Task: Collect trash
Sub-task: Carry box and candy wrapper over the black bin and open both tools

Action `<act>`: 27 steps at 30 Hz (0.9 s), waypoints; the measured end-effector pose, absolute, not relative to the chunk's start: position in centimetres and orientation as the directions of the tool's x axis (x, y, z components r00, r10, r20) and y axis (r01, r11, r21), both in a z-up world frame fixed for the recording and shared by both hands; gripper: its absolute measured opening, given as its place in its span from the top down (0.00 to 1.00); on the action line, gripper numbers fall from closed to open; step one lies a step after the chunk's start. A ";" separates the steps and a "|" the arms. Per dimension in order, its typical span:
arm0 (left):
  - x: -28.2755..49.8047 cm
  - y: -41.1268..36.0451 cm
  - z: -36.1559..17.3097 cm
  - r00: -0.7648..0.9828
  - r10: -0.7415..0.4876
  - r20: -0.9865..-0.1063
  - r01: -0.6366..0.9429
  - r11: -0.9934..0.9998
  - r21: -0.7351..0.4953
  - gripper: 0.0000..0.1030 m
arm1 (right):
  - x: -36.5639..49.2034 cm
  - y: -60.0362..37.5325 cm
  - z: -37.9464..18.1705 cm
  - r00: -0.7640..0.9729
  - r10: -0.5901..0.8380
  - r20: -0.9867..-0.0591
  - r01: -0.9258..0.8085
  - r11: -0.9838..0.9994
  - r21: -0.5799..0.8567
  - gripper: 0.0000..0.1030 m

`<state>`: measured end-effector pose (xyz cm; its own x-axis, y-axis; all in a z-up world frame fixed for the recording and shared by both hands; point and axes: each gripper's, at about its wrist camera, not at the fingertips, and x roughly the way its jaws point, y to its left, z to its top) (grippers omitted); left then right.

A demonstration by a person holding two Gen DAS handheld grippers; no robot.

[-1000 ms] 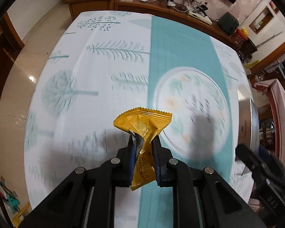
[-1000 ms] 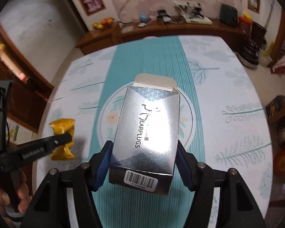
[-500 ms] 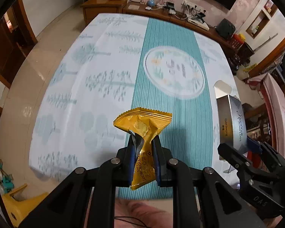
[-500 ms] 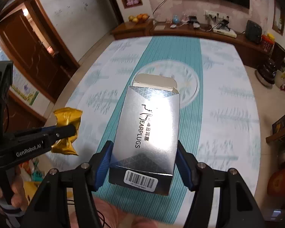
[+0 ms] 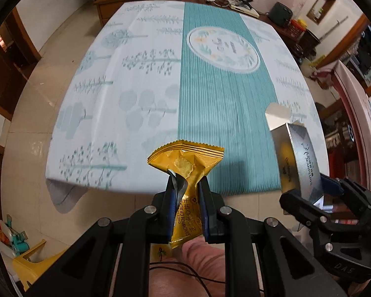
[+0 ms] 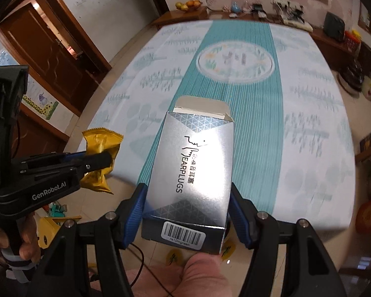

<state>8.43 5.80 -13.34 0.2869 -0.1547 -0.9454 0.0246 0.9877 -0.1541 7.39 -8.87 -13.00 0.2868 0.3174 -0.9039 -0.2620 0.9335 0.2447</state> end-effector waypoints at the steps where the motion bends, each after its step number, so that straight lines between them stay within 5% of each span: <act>1: 7.7 6.2 -13.7 0.280 -0.160 -0.946 0.030 0.987 -0.159 0.86 | 6.7 -8.5 -13.2 0.281 0.317 -0.906 -0.258 0.934 0.247 0.38; 15: -0.7 7.9 -24.0 0.079 -0.177 -0.981 0.100 0.981 -0.169 0.85 | -3.2 -5.1 -22.5 0.102 0.239 -0.966 -0.143 0.964 0.223 0.38; 27: 0.1 5.2 -39.6 0.005 -0.167 -0.986 0.046 0.985 -0.167 0.82 | -2.1 -8.8 -40.1 -0.082 0.198 -0.977 0.041 0.980 0.195 0.37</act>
<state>0.10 5.24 -39.60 0.0050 -0.1669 -0.9860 0.0459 0.9850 -0.1665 -2.09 -8.76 -40.07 -0.0824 0.1983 -0.9767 0.0410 0.9799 0.1955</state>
